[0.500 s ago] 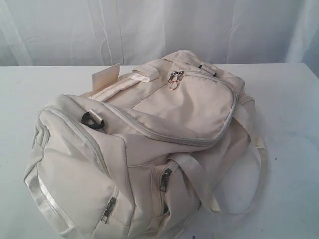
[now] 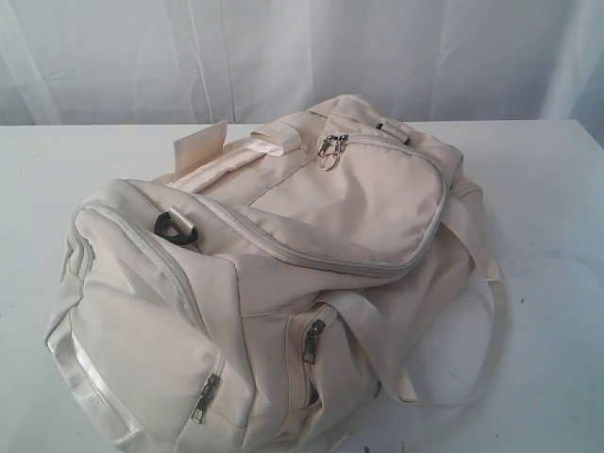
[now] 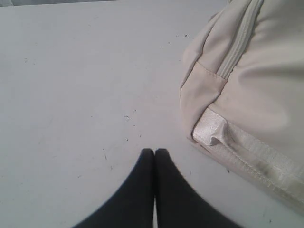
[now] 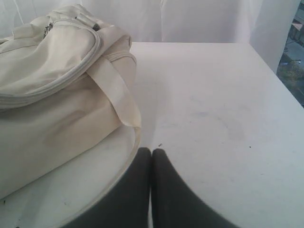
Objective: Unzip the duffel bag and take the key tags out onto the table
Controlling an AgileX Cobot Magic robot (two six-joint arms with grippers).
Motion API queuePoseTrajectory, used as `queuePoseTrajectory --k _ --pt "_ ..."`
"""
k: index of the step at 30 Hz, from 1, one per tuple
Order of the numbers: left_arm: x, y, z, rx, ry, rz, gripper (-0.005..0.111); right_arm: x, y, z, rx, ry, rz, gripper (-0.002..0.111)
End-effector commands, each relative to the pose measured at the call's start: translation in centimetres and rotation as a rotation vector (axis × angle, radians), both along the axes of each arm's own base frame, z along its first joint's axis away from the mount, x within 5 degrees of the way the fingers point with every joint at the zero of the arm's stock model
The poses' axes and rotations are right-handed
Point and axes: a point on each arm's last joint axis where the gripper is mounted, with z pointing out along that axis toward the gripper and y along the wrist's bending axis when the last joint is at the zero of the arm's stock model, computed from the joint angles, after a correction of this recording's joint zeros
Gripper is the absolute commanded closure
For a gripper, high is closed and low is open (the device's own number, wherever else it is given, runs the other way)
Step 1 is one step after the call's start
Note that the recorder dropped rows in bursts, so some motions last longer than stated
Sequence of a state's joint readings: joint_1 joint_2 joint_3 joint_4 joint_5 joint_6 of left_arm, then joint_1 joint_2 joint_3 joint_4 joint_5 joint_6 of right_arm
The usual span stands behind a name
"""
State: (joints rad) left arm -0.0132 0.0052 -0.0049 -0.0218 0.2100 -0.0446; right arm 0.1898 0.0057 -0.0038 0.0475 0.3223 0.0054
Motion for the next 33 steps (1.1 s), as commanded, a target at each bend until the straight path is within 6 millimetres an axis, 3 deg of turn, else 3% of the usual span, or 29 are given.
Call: queuePoseTrajectory --k 1,33 --pt "-0.02 -0.02 -0.14 -0.012 0.0 0.002 0.107 0.0 -0.01 -0.01 0.004 -0.011 -0.002 0.108" --pt "-0.02 -0.02 -0.12 -0.012 -0.002 0.002 0.107 0.11 -0.02 0.56 0.011 -0.074 -0.004 0.108"
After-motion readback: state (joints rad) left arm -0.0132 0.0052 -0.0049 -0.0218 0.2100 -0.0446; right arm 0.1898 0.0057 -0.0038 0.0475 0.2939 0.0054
